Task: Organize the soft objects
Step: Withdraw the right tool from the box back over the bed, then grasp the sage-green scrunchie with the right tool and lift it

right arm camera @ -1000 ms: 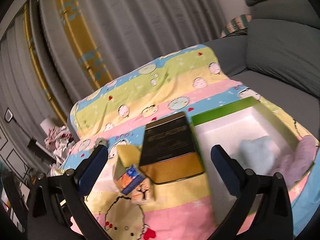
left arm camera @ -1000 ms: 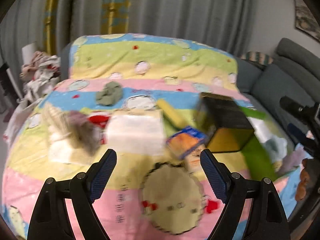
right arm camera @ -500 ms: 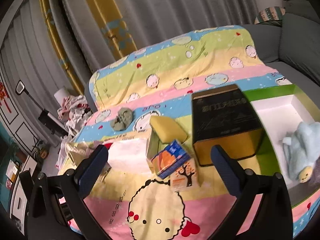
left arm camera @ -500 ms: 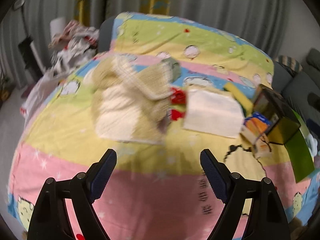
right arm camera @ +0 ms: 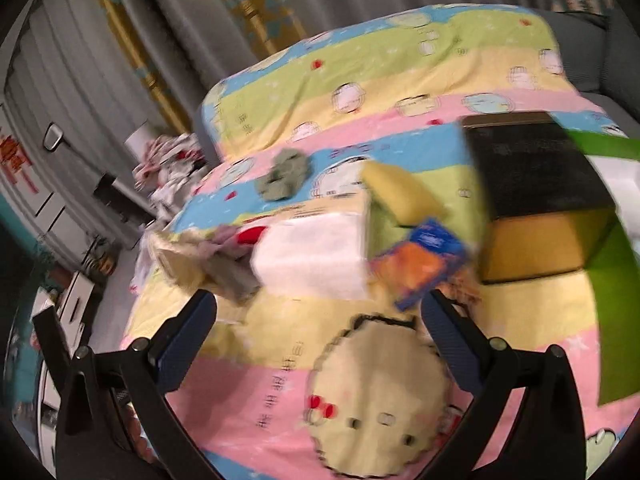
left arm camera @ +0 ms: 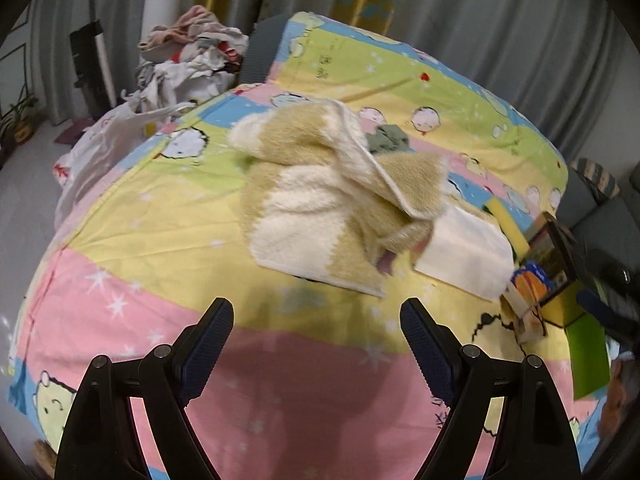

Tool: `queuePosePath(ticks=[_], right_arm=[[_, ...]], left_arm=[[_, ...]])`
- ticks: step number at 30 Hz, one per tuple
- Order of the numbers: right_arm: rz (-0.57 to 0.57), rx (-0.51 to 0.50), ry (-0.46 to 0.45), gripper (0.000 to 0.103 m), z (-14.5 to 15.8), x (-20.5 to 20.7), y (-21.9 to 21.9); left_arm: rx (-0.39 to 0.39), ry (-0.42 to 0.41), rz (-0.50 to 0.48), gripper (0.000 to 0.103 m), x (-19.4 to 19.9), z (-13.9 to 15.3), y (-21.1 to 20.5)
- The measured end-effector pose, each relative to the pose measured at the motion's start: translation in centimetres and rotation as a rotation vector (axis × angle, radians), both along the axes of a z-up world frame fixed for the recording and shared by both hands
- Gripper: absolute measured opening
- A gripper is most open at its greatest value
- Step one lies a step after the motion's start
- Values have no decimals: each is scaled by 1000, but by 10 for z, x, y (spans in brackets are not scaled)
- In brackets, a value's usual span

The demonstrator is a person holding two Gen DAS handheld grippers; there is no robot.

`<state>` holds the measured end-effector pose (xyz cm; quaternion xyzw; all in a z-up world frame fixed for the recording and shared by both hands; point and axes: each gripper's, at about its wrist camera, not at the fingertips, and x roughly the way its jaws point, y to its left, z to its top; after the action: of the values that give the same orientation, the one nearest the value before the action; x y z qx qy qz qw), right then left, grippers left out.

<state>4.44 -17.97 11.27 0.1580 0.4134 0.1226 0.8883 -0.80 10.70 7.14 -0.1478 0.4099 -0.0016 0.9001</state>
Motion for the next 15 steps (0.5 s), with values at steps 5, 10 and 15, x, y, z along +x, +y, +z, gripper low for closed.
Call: queuePosePath(ticks=[5, 10, 15], right_arm=[[-13, 10, 109, 101, -2, 82, 45], [22, -67, 153, 98, -13, 160, 101], [38, -193, 227, 90, -53, 231, 142]], left_arm=[[-12, 30, 61, 86, 3, -4, 16], [-1, 55, 101, 86, 8, -7, 33], [-57, 99, 120, 86, 15, -15, 42]])
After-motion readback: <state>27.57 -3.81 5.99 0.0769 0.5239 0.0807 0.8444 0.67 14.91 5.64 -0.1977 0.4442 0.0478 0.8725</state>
